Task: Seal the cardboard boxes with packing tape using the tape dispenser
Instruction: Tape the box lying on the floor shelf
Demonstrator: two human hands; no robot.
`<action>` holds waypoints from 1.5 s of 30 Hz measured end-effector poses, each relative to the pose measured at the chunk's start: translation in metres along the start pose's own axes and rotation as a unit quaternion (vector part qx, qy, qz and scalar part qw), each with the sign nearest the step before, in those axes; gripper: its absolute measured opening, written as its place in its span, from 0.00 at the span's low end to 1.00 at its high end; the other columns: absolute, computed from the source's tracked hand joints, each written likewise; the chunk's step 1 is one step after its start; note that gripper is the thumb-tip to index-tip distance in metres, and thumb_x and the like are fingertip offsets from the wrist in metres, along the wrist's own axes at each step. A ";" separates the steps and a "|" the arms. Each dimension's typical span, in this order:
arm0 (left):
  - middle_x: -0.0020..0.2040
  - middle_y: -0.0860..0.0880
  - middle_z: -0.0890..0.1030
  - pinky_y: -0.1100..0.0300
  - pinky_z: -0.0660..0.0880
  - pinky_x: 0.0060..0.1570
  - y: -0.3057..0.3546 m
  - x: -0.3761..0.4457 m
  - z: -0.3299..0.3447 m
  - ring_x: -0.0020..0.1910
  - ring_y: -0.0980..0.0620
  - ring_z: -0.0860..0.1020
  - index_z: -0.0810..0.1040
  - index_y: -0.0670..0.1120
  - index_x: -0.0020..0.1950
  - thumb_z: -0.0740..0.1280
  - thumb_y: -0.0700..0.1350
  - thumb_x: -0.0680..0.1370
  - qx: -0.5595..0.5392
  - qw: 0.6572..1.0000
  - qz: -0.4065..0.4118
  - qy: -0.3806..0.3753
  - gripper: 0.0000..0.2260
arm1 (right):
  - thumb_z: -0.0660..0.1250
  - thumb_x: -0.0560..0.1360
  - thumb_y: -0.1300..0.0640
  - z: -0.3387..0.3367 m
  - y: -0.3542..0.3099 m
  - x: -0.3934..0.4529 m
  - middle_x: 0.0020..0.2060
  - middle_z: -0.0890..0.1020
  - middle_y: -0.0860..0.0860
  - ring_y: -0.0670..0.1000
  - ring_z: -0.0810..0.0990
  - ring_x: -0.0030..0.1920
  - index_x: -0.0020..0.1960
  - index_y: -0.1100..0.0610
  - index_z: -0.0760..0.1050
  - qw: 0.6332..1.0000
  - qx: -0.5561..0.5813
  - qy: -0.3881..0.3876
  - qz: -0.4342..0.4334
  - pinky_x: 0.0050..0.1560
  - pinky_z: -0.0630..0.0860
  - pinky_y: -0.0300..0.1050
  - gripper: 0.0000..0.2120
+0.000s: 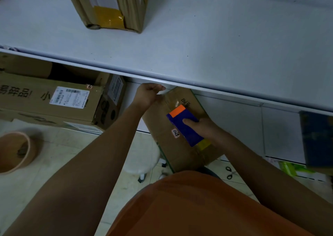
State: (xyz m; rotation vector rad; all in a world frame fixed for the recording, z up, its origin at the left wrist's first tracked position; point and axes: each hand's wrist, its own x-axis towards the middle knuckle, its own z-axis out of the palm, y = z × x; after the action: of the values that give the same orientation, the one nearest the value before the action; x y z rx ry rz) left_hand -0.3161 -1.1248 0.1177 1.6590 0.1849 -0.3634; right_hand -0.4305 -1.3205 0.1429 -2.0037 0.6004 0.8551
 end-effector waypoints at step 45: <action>0.82 0.49 0.53 0.48 0.51 0.74 -0.070 0.029 0.007 0.80 0.50 0.51 0.44 0.55 0.82 0.43 0.57 0.85 0.519 0.847 0.063 -0.095 0.25 | 0.69 0.72 0.38 -0.026 -0.020 -0.017 0.37 0.86 0.53 0.51 0.85 0.37 0.51 0.57 0.80 0.991 0.122 -0.055 0.010 0.43 0.78 0.44 0.23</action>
State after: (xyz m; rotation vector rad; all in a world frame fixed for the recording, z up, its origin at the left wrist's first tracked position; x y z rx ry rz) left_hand -0.3126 -1.1253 0.0416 2.6664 -0.3446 -0.5782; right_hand -0.4187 -1.3304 0.1764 -1.7216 0.6304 0.8538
